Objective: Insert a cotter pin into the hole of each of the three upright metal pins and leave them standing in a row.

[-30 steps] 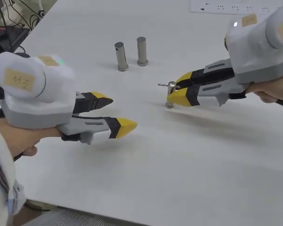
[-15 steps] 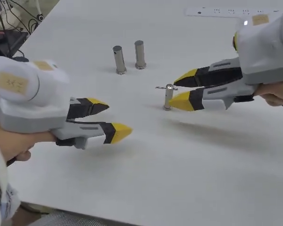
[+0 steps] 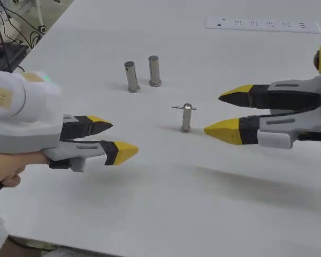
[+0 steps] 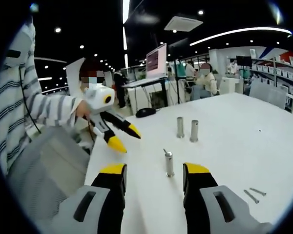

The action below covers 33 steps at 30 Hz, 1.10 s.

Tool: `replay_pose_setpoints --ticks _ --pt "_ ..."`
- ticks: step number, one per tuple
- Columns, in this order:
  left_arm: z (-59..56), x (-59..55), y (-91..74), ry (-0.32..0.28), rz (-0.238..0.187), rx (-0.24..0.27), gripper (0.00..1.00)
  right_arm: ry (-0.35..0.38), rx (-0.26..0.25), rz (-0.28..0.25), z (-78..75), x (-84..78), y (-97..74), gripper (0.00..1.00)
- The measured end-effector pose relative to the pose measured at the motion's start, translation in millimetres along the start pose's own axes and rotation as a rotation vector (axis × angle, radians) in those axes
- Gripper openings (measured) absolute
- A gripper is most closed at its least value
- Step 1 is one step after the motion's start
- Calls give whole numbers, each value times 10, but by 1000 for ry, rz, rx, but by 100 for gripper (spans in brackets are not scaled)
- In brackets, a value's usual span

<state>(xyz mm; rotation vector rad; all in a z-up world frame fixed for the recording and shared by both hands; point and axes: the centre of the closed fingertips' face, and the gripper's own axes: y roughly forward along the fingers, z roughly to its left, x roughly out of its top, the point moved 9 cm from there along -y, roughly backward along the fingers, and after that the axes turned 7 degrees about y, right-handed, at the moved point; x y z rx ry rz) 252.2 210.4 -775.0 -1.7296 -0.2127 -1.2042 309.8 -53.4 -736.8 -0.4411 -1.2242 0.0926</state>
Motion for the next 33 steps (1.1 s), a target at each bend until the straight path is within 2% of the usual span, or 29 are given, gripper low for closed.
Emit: replay_pose_setpoints --ticks 2,4,8,11,16,19,21,23,28,33 --pt "-2 -4 -30 -1 -4 -5 43 34 -14 -28 42 -7 -60 53" --pt "-4 -11 -60 -4 -8 -5 43 40 -24 -30 84 -38 -113 60" --pt "2 -41 -106 -8 -2 8 43 69 -47 -30 153 -106 -198 63" --pt "4 -66 -152 -22 -6 21 43 91 -83 -48 205 -142 -258 73" --pt "-12 -112 -190 -38 -2 28 44 131 -141 -33 268 -282 -333 86" --pt "-29 -125 -205 -41 2 23 45 172 -161 -29 324 -368 -377 89" --pt "-37 -114 -211 -22 -23 37 46 195 -173 -32 357 -406 -404 94" --pt "-49 -104 -211 -31 -33 35 46 212 -180 -29 395 -436 -424 100" --pt "-41 -97 -194 -38 -36 43 46 225 -198 -10 468 -476 -469 100" --pt "78 -66 -145 -39 -45 68 46 250 -205 -9 547 -487 -514 100"
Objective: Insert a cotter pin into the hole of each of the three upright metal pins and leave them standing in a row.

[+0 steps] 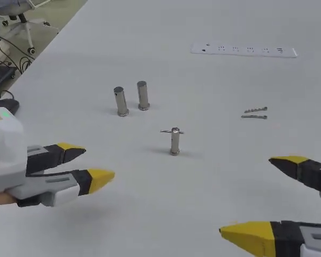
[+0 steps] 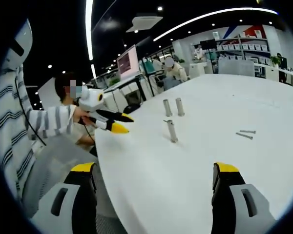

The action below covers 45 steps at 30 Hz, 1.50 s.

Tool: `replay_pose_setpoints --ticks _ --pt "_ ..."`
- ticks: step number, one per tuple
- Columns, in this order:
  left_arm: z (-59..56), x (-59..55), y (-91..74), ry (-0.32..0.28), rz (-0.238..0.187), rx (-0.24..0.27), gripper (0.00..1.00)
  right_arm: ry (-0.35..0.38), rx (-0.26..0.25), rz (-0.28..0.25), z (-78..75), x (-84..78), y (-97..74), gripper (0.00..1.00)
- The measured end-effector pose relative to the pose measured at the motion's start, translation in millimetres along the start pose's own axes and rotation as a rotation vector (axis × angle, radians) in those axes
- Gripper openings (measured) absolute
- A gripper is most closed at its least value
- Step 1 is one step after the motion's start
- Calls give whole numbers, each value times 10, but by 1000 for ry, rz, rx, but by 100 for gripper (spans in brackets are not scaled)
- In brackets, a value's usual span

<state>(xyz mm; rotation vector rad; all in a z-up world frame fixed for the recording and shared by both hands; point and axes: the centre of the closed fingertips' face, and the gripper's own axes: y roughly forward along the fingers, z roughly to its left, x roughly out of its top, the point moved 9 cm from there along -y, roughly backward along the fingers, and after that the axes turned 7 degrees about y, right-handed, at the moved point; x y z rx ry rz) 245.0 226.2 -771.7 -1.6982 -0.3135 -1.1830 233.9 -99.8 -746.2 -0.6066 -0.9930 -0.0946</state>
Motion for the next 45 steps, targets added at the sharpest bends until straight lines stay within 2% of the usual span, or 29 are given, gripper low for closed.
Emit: replay_pose_setpoints --ticks 2,5,10,13,17,21,25,29,33,41,42,43,45 --pt "42 23 29 12 1 6 46 5 -4 0 24 -7 -20 100" --pt "146 81 108 12 -22 22 45 9 -3 -2 40 -8 -48 100" --pt "274 139 248 50 -9 51 44 -11 -23 3 40 -8 -104 100" --pt "334 168 328 82 15 57 43 -10 -33 4 43 -13 -141 100" --pt "408 221 417 90 12 59 43 -14 -48 16 46 -33 -175 100" --pt "533 327 500 86 -14 68 42 -4 -62 7 48 -34 -219 100" --pt "645 432 578 126 -5 73 41 5 -69 0 44 -21 -244 100" --pt "735 514 655 129 -8 77 40 5 -85 -10 34 3 -269 100" --pt "774 609 727 121 -33 59 37 10 -101 -16 19 11 -291 100" --pt "822 729 909 148 -19 73 29 15 -115 -13 -4 -1 -310 100" --pt "819 734 936 103 -27 78 27 17 -118 -16 -11 -2 -313 99" --pt "820 740 952 85 -32 79 26 18 -120 -18 -15 -2 -316 99" --pt "823 757 982 81 -42 94 24 20 -124 -23 -23 -5 -321 99"
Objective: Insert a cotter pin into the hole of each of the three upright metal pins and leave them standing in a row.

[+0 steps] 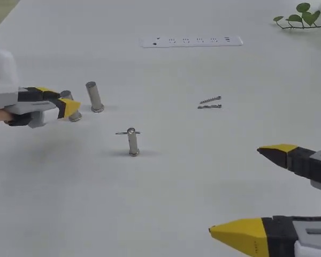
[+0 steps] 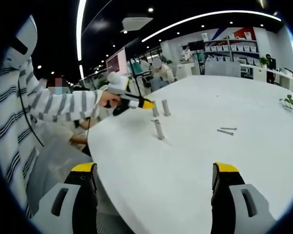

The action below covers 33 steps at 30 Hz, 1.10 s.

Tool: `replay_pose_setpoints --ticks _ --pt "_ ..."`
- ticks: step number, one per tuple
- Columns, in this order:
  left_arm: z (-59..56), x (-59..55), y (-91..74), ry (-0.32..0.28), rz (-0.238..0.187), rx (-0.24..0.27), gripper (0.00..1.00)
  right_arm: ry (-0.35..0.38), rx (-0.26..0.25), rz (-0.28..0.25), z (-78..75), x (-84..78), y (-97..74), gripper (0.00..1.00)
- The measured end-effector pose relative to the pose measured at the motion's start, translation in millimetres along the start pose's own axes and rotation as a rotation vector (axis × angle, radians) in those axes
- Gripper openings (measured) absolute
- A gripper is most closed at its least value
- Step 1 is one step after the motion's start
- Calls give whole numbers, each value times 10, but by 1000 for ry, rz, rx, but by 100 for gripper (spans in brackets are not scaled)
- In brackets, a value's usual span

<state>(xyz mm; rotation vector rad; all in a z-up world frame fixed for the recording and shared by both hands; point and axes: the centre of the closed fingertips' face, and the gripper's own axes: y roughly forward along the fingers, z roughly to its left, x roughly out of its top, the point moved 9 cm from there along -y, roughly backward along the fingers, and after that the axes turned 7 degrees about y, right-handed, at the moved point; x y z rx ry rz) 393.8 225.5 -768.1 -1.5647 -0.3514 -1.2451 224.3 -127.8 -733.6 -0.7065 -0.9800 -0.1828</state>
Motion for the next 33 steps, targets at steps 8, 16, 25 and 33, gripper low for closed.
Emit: replay_pose_setpoints --ticks 8,16,25,33 --pt "-21 -14 45 -7 24 52 15 10 -12 -10 -26 -13 -19 98" --pt "-37 -6 67 -16 26 66 12 11 -15 -19 -40 -12 -26 97" --pt "-49 9 74 -38 43 85 12 21 -20 -23 -52 -16 -32 96" --pt "-58 8 62 -105 46 118 11 23 -18 -34 -61 -7 -43 95"
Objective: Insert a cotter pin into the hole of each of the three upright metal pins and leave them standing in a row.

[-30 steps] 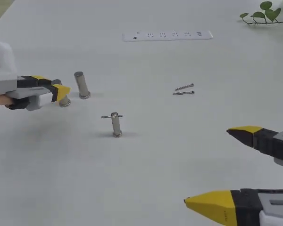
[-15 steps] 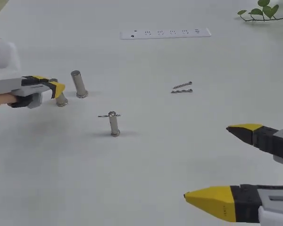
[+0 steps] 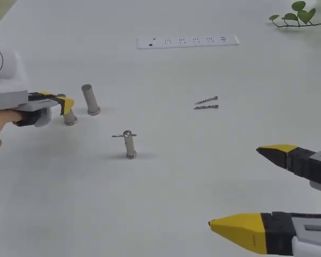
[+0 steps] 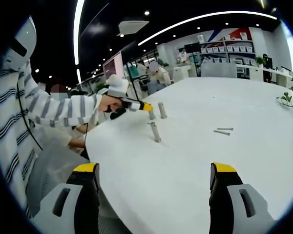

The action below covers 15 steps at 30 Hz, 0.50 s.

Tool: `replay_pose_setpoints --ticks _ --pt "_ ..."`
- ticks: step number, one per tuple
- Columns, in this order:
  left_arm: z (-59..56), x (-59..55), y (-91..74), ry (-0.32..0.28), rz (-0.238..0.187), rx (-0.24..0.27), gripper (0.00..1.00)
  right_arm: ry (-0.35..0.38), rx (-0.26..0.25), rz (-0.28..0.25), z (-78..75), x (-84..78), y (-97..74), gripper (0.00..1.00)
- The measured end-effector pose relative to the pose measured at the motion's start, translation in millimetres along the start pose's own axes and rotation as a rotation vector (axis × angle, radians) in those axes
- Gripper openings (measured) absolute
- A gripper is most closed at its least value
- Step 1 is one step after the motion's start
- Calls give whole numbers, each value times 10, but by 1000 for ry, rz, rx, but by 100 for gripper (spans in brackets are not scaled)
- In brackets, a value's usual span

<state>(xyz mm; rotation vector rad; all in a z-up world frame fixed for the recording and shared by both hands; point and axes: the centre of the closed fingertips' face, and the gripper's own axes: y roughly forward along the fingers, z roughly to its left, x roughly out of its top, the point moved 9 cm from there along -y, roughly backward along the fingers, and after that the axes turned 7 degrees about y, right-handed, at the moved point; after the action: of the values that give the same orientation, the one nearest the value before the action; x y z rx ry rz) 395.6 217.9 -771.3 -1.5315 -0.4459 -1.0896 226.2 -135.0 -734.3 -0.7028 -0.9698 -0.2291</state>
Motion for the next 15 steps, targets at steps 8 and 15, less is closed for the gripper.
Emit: replay_pose_setpoints --ticks 8,15 --pt "17 -21 -95 -55 -4 -5 11 -3 1 0 -11 7 -3 94" --pt "11 37 -278 -38 -24 -2 11 -13 11 0 7 10 2 94"
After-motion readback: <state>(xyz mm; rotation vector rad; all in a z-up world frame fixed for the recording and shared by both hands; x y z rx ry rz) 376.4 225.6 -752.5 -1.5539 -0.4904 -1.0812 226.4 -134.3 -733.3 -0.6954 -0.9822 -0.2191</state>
